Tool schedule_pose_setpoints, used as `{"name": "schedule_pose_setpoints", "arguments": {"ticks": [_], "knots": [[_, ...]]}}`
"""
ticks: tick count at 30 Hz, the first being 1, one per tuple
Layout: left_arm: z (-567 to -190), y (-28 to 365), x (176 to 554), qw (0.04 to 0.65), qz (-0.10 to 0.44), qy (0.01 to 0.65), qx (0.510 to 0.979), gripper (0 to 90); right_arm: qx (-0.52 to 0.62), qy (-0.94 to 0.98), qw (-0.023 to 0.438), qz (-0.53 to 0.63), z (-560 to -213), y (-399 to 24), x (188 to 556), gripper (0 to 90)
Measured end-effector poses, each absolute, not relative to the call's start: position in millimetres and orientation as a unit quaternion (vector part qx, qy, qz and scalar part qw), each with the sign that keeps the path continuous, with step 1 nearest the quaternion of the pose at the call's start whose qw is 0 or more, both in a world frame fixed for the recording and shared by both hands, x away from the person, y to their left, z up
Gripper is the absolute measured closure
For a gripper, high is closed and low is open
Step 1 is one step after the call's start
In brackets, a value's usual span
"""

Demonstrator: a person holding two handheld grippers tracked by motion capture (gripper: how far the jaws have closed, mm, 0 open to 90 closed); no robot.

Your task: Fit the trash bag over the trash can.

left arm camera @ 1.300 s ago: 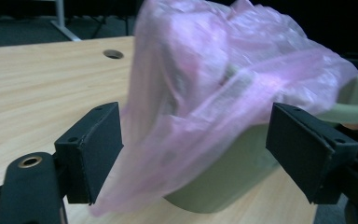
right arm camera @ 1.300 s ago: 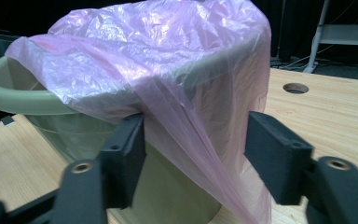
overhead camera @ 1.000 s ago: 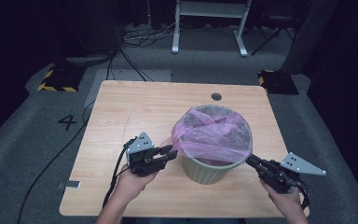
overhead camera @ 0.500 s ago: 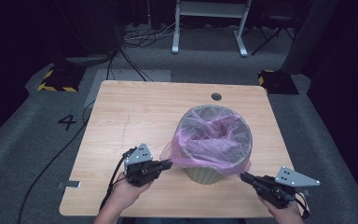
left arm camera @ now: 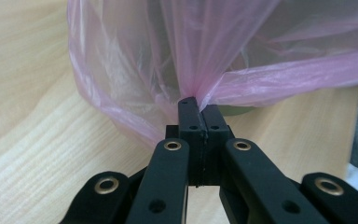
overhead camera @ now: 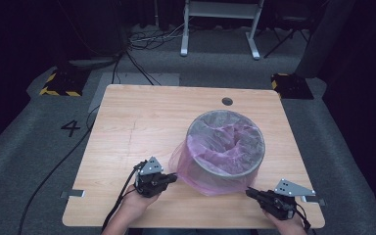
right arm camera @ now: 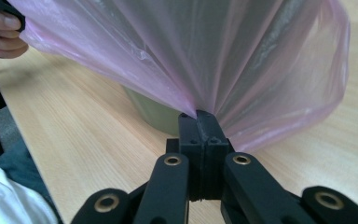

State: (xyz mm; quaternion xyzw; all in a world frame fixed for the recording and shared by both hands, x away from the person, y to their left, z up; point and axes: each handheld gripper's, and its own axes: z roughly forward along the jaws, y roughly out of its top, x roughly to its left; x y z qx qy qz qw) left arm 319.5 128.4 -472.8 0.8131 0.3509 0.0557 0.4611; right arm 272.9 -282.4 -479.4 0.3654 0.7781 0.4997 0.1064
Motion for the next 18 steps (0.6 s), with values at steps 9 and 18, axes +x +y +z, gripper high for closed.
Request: {"name": "schedule_pose_setpoints", "arguments": {"ticks": [9,18], "knots": [[-497.8,124.0,334.3,0.407,0.042,0.391,0.825,89.9,0.401,0.784,0.081,0.467,-496.9,-287.7,279.6,90.0],[-501.3,126.5,337.7,0.418,0.047,0.387,0.82,79.8,0.41,0.781,0.08,0.465,-499.8,-290.8,281.4,81.8]]}}
